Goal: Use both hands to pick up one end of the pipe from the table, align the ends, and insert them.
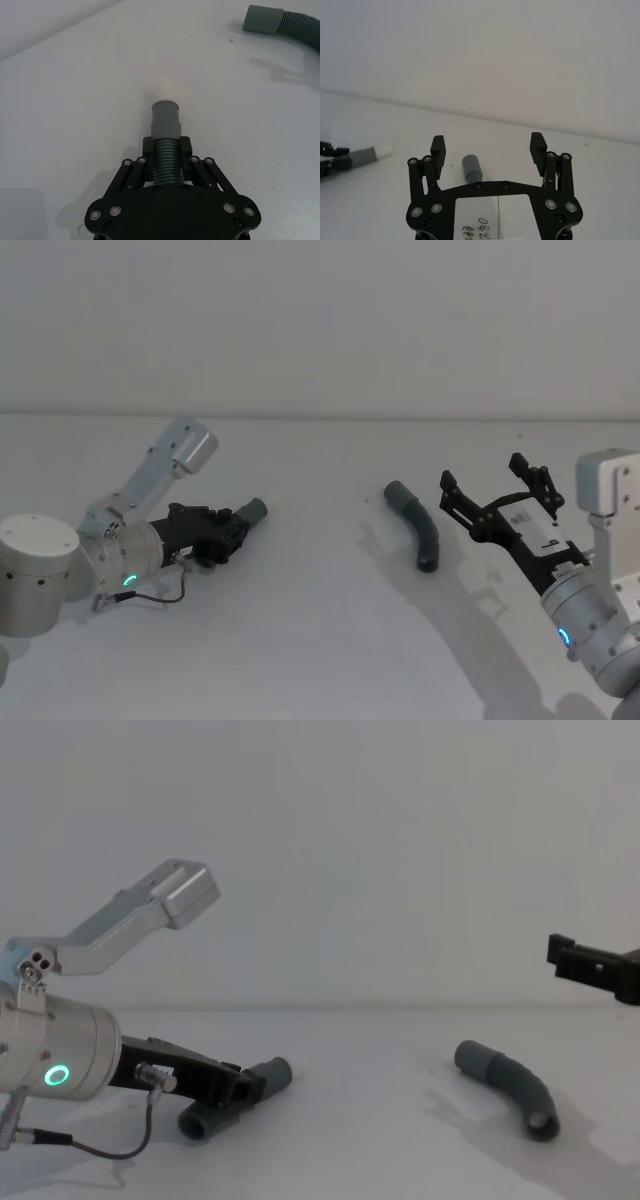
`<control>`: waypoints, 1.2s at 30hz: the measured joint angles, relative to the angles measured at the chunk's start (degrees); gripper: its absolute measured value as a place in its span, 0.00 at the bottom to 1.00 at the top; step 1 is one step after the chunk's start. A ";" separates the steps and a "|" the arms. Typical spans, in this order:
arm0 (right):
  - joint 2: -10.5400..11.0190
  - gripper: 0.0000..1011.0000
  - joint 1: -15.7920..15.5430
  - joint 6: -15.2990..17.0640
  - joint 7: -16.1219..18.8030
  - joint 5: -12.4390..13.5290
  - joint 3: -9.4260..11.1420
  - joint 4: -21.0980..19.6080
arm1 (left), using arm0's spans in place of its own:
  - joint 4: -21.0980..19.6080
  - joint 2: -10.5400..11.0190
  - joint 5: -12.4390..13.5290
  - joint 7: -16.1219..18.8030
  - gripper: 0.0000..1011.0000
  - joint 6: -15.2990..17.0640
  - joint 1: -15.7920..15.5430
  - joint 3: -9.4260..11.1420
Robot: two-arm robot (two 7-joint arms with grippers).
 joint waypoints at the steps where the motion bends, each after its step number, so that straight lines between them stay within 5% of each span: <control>1: 0.04 0.99 0.04 0.13 0.07 -0.16 -0.07 0.02 | 0.00 -0.01 0.00 0.00 0.30 0.00 0.00 0.00; 8: 1.11 0.99 1.10 2.64 1.21 -1.97 -1.67 0.37 | 0.00 0.00 0.01 0.00 0.30 0.00 0.00 0.00; 20: 2.65 0.99 5.49 13.13 4.78 -5.25 -5.90 2.02 | 0.01 0.00 0.01 0.00 0.30 0.00 0.00 0.00; 26: 2.38 0.99 8.73 18.32 6.33 -6.43 -7.73 3.86 | 0.00 0.00 0.00 0.01 0.30 0.00 0.00 0.00; 36: 1.11 0.99 12.50 22.60 6.66 -7.87 -8.73 6.38 | 0.00 0.00 0.00 0.01 0.30 0.00 0.00 0.00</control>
